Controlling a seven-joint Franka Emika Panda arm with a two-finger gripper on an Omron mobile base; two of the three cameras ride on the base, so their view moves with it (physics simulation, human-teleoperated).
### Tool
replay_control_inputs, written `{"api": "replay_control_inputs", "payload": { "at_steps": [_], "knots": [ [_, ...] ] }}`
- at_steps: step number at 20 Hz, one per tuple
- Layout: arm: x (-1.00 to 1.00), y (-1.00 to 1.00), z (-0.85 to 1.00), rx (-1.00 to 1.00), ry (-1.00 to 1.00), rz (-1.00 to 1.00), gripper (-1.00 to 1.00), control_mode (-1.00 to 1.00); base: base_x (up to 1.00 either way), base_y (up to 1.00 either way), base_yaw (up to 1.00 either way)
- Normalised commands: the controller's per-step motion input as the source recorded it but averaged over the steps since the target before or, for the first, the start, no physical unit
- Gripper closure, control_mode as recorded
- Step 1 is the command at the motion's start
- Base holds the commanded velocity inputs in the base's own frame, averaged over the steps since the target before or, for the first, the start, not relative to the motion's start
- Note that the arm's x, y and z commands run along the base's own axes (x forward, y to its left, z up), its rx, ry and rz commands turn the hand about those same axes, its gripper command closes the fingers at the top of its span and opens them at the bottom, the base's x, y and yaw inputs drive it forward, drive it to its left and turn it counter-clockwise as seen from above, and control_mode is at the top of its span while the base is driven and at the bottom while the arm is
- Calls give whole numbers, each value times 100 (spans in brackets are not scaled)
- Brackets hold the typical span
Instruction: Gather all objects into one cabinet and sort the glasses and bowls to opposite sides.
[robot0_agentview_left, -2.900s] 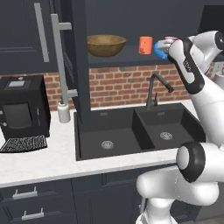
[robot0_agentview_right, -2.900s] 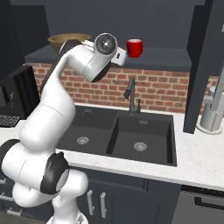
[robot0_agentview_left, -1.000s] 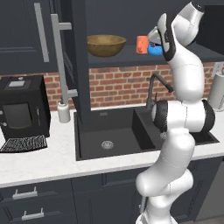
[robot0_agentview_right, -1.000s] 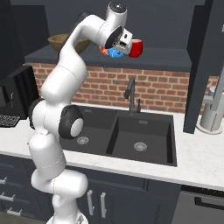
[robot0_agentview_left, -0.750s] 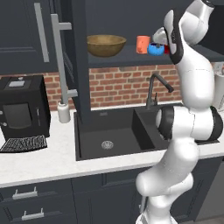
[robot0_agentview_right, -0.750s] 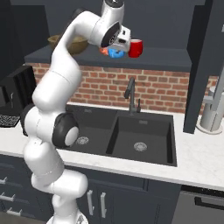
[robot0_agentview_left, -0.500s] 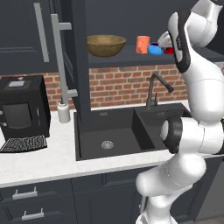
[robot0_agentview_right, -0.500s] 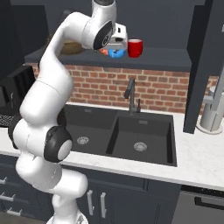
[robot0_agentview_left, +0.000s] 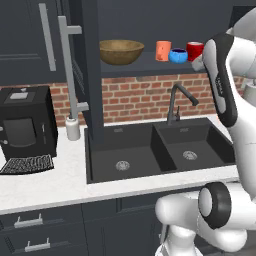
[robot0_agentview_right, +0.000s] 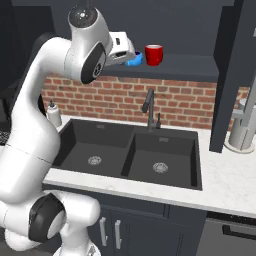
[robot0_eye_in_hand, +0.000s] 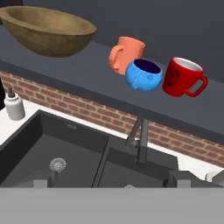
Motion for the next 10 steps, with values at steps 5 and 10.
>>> {"api": "replay_control_inputs", "payload": {
  "at_steps": [5,10],
  "knots": [
    [-100,3,12,-2,-20,0,-100,-100,0,0,0],
    [-91,0,47,0,-20,-8,-100,-100,0,0,0]
  ]
}}
